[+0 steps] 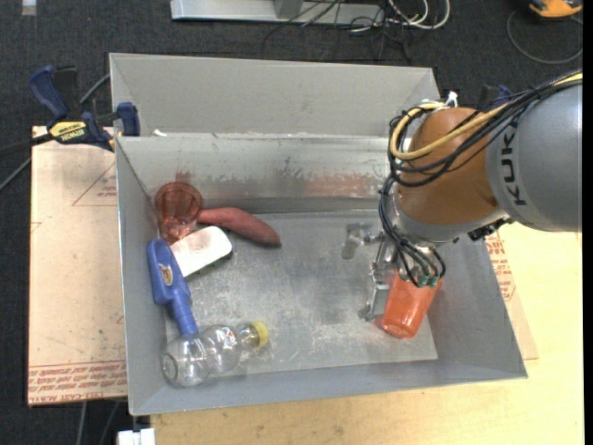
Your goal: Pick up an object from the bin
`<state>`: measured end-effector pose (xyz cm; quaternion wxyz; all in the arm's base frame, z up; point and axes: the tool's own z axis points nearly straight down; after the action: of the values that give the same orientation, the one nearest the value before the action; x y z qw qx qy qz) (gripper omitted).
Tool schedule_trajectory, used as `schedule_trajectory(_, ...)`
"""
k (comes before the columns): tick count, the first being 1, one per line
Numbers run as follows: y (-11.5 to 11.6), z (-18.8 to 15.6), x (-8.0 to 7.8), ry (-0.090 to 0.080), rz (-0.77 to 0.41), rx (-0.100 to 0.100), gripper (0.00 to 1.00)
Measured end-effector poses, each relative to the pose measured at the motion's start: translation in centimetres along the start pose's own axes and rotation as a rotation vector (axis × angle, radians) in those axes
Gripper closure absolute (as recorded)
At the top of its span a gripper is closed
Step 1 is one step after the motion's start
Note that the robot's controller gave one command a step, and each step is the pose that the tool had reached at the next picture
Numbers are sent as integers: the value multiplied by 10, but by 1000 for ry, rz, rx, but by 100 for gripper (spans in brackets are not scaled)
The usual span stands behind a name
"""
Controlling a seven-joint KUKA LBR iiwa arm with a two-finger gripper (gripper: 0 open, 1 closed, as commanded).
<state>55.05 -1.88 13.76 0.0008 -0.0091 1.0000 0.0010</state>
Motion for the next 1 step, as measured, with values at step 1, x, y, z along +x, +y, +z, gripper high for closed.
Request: schedule_trajectory(1, -64, 9, 8, 7, -172, 1, 0)
